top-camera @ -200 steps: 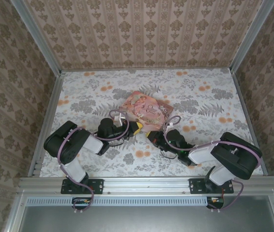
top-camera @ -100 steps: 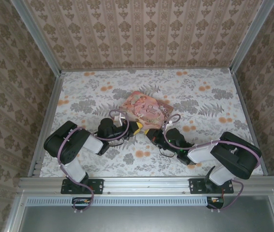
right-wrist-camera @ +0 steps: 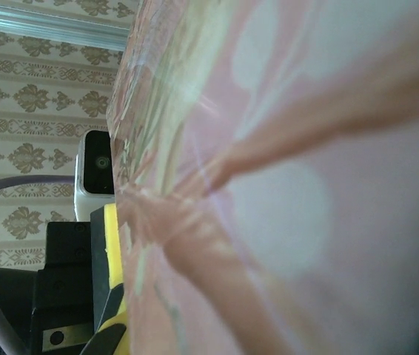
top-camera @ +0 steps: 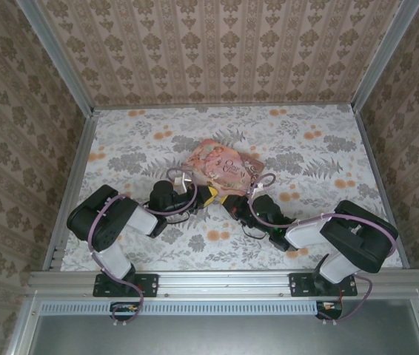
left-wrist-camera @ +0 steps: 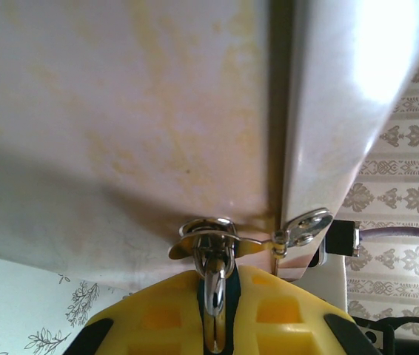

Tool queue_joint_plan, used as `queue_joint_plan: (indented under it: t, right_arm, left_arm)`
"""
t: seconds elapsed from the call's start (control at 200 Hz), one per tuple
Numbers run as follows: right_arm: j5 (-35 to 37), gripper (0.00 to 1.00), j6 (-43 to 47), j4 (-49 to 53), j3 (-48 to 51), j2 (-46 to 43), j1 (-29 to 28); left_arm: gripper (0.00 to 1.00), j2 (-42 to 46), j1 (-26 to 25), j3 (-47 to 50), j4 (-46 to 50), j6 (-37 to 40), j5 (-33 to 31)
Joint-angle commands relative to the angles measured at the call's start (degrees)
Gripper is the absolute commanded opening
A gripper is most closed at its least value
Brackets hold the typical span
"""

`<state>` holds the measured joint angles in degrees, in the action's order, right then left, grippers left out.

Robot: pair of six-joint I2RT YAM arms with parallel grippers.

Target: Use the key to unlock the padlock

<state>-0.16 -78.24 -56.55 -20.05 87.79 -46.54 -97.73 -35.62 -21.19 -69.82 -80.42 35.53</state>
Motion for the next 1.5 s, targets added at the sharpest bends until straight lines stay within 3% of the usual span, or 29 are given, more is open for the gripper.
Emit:
queue_joint_plan:
  t: [0.0,1.155,1.49]
  right_arm:
    - [0.56,0.0,-0.33,-1.25,-1.44,1.46,-0.24]
    - [-0.03,0.0,0.53,-0.04,-3.76,2.33,1.06]
    - [-0.7,0.0,1.04,-11.01,-3.94,8.75,1.15]
  left_arm:
    - [0.0,2.13,-0.57,-0.78,-3.92,0.22,0.34]
    - [0.0,1.31,-3.29,-1.4,-3.96,0.31,-1.06]
    - [0.0,2.46,-7.72,-2.05,-4.18,-2.36,-4.76]
